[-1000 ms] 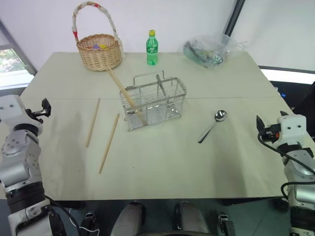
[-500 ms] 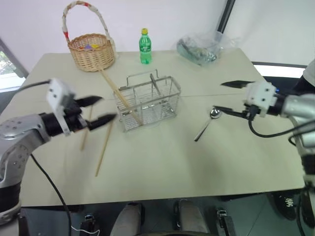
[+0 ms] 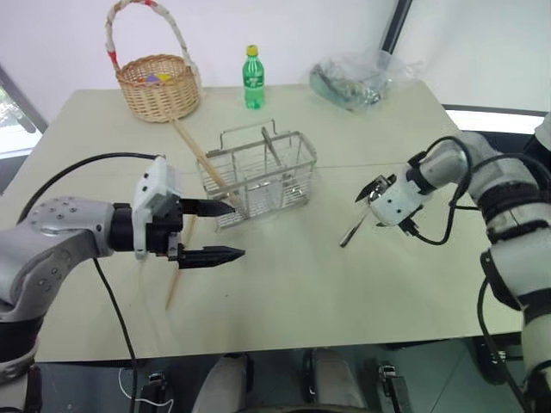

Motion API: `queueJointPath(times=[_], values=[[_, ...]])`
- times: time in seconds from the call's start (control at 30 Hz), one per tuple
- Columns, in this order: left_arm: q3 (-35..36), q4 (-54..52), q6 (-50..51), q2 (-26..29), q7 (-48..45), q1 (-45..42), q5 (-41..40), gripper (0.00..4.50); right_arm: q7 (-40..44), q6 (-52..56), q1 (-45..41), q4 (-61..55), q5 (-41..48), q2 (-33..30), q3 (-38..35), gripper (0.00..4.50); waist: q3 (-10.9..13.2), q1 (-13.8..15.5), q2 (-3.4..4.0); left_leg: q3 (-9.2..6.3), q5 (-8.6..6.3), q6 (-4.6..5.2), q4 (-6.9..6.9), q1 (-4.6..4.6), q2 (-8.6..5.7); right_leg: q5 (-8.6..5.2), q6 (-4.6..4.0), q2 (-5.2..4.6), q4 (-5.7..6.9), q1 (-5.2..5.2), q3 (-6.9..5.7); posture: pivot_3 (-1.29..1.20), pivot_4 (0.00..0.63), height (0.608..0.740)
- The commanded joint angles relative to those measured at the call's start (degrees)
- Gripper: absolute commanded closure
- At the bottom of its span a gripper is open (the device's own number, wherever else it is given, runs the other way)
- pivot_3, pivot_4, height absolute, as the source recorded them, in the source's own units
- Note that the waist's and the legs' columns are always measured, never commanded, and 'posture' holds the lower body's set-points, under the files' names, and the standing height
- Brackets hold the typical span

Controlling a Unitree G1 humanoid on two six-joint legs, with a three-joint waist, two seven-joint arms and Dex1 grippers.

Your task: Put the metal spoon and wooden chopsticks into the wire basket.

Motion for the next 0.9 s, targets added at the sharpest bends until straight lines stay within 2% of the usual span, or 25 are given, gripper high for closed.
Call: queueJointPath(times=[0.03,0.27,0.43,0.5,0.57,0.7,0.73,0.9], values=[[-0.26,-2.38,-0.31,-0.06,0.48,0.43,-0.26,0.11,-11.88,-1.26,-4.32,2.67,-9.51,1.21,4.87,0.86,0.0,0.01,0.0,0.0,0.03,-0.05,-0.04,0.0,0.0,0.0,0.0,0.02,0.01,-0.02,0.03,0.0,0.15,0.674],[1.82,-4.19,1.48,-1.8,4.84,0.07,-3.45,0.11,-26.8,-0.9,-6.37,6.4,-20.69,3.9,12.71,0.86,-0.02,0.15,-0.03,-0.02,0.1,-0.15,-0.04,0.05,0.0,-0.02,-0.14,0.11,0.08,-0.02,0.12,0.0,0.15,0.674],[3.05,-4.95,2.33,-1.55,7.0,0.28,-5.56,0.11,-28.58,-1.26,-6.08,8.16,-22.2,4.83,13.97,0.86,-0.11,0.05,-0.19,0.0,0.1,-0.16,-0.02,0.17,0.0,-0.01,-0.16,0.17,0.1,0.07,0.2,0.0,0.15,0.674],[3.07,-5.24,2.24,-1.58,7.72,0.61,-5.89,0.0,-28.51,-1.4,-5.72,8.5,-22.15,5.23,13.96,1.37,-0.15,0.04,-0.25,0.0,0.1,-0.16,-0.01,0.18,0.01,-0.01,-0.16,0.18,0.12,0.09,0.2,0.0,0.15,0.674],[2.93,-5.63,2.06,-1.6,8.42,0.93,-5.95,0.0,-27.51,-1.88,-5.36,8.88,-21.19,5.55,13.19,2.16,-0.18,-0.05,-0.29,0.0,0.1,-0.16,0.0,0.21,0.02,0.0,-0.17,0.21,0.12,0.11,0.21,0.0,0.15,0.674],[2.96,-5.3,1.85,-1.84,9.35,0.42,-6.27,0.0,-24.43,-2.21,-4.84,9.5,-18.65,6.03,11.13,4.24,-0.17,-1.0,-0.29,0.01,0.11,-0.16,0.02,0.2,0.02,0.01,-0.17,0.22,0.14,0.09,0.24,0.0,0.15,0.674],[3.0,-5.08,1.86,-1.88,9.54,0.1,-6.44,0.0,-23.85,-2.26,-4.76,9.5,-18.26,6.06,10.78,4.45,-0.16,-1.18,-0.28,0.01,0.11,-0.16,0.01,0.2,0.02,0.01,-0.17,0.22,0.14,0.1,0.24,0.0,0.15,0.674],[2.6,-3.55,1.76,-2.19,9.93,-1.8,-6.64,0.0,-20.44,-2.06,-4.12,9.49,-15.68,5.6,8.83,4.45,-0.16,-1.29,-0.27,0.01,0.11,-0.17,-0.02,0.19,0.03,0.06,-0.08,0.23,0.13,0.07,0.25,0.0,0.15,0.674]])
